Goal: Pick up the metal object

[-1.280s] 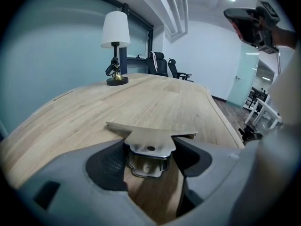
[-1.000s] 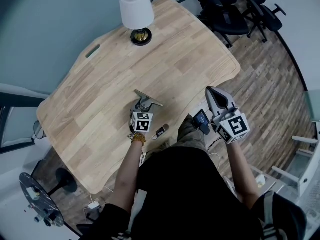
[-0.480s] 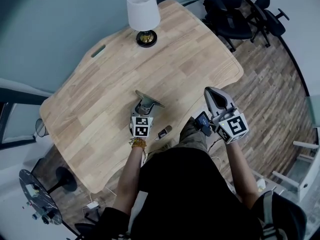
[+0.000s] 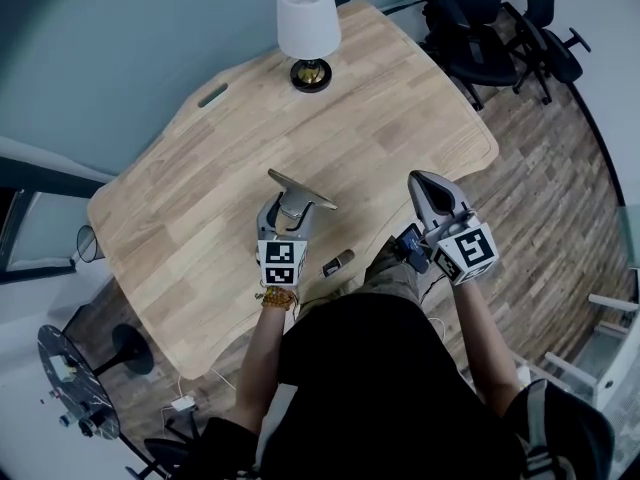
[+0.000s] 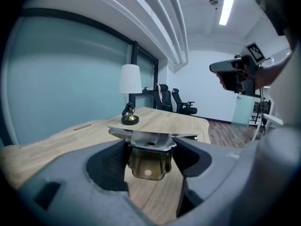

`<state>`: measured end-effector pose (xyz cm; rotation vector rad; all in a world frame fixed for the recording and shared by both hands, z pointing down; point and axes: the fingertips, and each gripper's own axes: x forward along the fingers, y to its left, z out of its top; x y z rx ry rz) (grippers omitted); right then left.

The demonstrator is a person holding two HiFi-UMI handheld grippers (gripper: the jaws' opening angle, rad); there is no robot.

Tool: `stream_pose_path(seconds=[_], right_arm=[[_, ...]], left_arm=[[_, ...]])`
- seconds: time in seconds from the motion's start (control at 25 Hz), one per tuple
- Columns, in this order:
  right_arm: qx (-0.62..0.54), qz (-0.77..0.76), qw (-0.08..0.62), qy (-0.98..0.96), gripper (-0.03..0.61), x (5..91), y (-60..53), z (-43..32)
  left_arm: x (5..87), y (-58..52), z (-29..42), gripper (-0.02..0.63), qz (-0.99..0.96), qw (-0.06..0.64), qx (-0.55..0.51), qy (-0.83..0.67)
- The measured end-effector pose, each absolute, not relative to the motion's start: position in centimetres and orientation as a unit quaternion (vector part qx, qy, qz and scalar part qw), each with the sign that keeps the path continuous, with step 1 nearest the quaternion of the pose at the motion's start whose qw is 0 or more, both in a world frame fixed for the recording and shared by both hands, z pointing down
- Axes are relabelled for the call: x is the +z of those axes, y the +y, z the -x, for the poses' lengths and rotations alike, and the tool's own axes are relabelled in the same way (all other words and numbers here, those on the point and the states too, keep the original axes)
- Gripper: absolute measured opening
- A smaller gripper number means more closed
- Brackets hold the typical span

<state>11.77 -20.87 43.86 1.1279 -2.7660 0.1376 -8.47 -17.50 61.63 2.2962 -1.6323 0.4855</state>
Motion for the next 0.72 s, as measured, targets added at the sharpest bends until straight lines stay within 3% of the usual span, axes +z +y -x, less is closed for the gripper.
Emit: stream_pose_path(seconds=[0.72], right_arm=[[0.021, -0.333, 0.058, -0.941, 0.0, 42.2, -20.5, -7.4]], left_arm=[[46.2, -17.8, 9.7, 0.299, -0.803, 0.028, 0.094, -0.588]])
